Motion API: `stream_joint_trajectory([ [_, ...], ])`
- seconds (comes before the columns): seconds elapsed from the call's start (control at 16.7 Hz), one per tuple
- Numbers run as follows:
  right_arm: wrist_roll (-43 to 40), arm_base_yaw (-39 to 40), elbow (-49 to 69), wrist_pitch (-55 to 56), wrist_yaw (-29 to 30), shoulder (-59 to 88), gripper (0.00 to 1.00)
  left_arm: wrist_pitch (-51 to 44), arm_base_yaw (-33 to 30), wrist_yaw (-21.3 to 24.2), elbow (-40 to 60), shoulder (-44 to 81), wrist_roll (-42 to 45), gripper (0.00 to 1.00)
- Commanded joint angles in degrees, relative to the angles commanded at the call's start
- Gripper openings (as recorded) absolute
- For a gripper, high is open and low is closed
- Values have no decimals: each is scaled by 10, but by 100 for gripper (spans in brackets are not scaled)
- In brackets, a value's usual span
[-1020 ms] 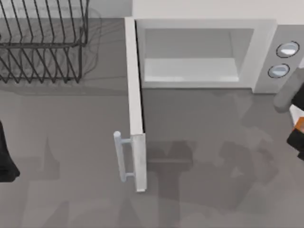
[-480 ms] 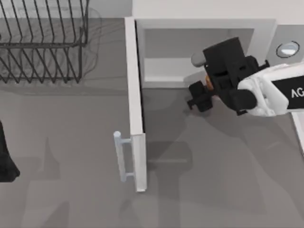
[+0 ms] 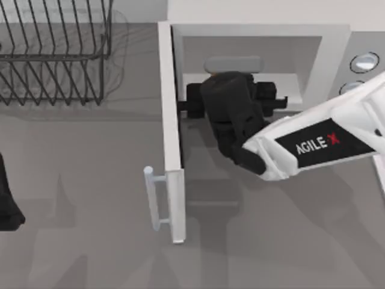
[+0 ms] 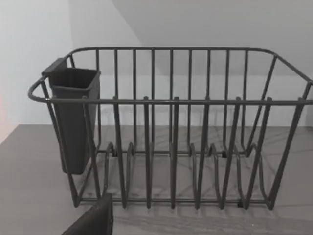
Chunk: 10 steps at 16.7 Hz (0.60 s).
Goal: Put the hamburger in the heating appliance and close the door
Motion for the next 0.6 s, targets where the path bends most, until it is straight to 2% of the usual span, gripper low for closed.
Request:
stream_joint_trajectory([
  [0.42,9,1,2,7,3,3,0,0,0,0,0,0,0,100],
  [0.6,5,-7,41,-7,-4,31,0,0,0,0,0,0,0,100],
])
